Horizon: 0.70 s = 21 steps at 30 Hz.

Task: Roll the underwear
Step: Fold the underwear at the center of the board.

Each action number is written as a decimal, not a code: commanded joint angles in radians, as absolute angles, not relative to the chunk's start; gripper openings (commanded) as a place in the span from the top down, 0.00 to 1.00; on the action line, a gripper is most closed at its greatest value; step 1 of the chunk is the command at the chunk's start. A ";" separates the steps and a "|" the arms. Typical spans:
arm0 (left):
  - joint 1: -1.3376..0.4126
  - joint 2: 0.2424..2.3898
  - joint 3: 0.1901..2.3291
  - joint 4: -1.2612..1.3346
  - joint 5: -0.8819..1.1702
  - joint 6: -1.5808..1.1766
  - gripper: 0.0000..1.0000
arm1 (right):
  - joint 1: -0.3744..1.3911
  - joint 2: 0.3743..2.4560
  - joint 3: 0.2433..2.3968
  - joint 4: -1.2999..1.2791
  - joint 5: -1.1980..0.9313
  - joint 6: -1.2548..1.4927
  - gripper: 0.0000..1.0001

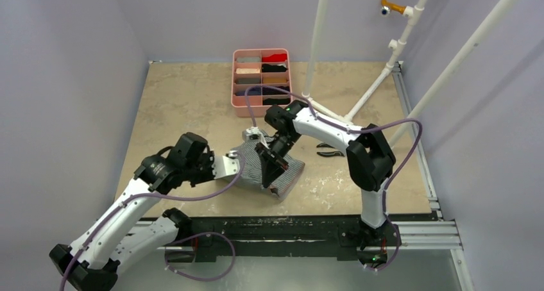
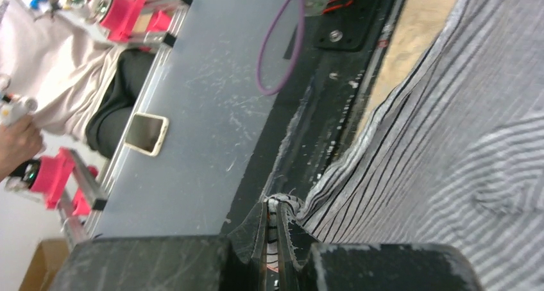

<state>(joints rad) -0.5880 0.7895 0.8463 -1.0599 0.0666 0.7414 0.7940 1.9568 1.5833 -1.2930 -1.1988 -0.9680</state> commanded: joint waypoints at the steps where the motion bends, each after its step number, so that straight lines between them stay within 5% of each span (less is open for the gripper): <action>1: -0.550 0.907 0.953 -0.982 0.112 0.811 1.00 | 0.703 1.842 1.525 -1.100 -1.174 -0.776 1.00; 21: -0.522 1.552 1.444 -0.967 0.250 0.935 1.00 | 0.411 1.818 1.319 -1.015 -1.091 -0.789 1.00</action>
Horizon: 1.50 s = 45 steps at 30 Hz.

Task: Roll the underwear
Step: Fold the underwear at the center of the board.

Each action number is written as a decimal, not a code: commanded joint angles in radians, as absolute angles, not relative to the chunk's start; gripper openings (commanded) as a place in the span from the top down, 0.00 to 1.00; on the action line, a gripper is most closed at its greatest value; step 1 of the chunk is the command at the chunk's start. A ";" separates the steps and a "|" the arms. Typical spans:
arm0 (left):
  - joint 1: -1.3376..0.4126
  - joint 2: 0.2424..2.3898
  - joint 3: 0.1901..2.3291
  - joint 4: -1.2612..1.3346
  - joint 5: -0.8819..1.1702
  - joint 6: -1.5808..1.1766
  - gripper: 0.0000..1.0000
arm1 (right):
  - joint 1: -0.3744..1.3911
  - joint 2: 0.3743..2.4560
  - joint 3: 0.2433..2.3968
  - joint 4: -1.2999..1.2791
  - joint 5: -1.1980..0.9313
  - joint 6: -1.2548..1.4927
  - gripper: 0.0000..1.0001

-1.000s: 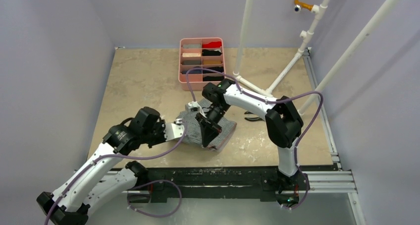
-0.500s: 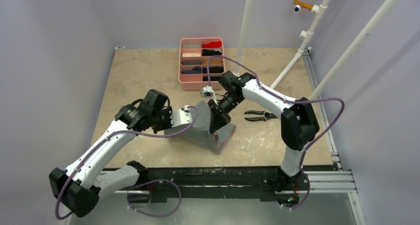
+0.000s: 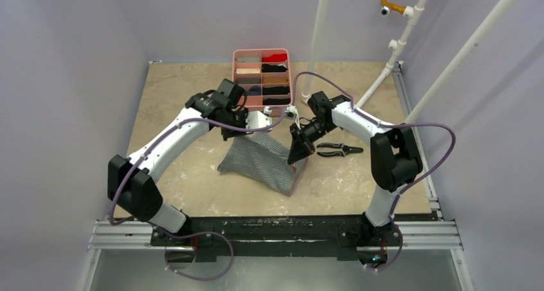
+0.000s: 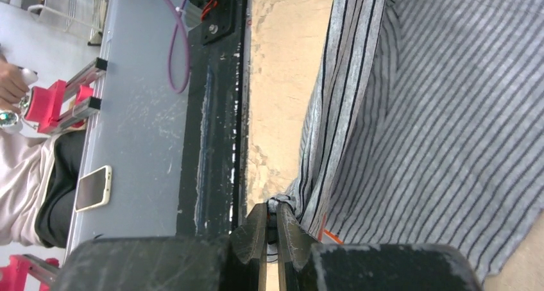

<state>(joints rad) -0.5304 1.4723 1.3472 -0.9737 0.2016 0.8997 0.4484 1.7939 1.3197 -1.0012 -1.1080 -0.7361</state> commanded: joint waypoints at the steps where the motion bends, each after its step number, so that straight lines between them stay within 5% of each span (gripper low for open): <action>1: -0.522 1.570 1.453 -0.965 0.255 0.937 1.00 | 0.400 1.822 1.320 -1.019 -1.086 -0.798 1.00; 20: -0.524 1.832 1.519 -0.842 0.227 0.881 1.00 | 0.280 2.036 1.428 -1.099 -0.977 -0.951 0.98; 45: -0.523 1.934 1.573 -0.804 0.130 0.807 1.00 | 0.208 1.971 1.445 -1.024 -0.824 -0.903 0.72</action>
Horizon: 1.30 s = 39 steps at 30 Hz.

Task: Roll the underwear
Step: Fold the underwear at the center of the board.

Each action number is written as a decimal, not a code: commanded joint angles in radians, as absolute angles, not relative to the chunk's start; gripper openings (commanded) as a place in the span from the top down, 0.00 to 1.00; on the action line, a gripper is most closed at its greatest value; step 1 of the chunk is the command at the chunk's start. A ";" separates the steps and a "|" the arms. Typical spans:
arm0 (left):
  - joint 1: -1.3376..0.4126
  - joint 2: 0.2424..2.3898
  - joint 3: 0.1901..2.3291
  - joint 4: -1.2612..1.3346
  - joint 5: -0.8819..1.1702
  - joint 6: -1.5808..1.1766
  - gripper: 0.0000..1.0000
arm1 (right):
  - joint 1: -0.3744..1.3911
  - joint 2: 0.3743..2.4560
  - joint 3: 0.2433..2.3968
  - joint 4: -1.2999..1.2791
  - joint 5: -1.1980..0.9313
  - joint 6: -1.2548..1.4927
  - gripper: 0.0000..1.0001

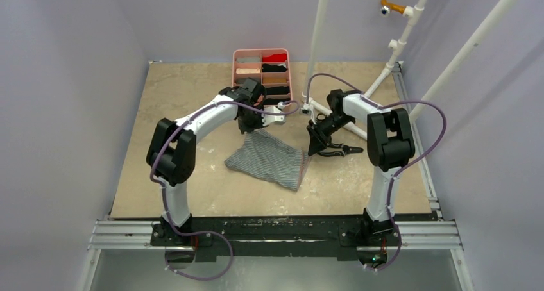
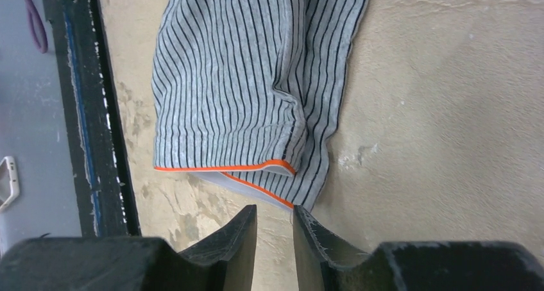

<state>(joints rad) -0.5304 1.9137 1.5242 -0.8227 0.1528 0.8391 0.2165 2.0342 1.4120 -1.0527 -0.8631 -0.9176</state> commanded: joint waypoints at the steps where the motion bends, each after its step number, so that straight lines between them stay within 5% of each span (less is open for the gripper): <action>1: -0.523 1.938 1.574 -0.804 0.130 0.803 1.00 | 0.207 1.965 1.444 -1.021 -0.822 -0.901 0.71; 8: -0.524 1.939 1.581 -0.795 0.155 0.770 1.00 | 0.205 1.916 1.451 -1.021 -0.864 -0.876 0.69; 20: -0.525 1.930 1.585 -0.796 0.180 0.747 1.00 | 0.252 1.835 1.308 -0.699 -0.840 -0.576 0.49; 39: -0.525 1.929 1.596 -0.811 0.184 0.746 1.00 | 0.332 1.877 1.261 -0.619 -0.720 -0.521 0.51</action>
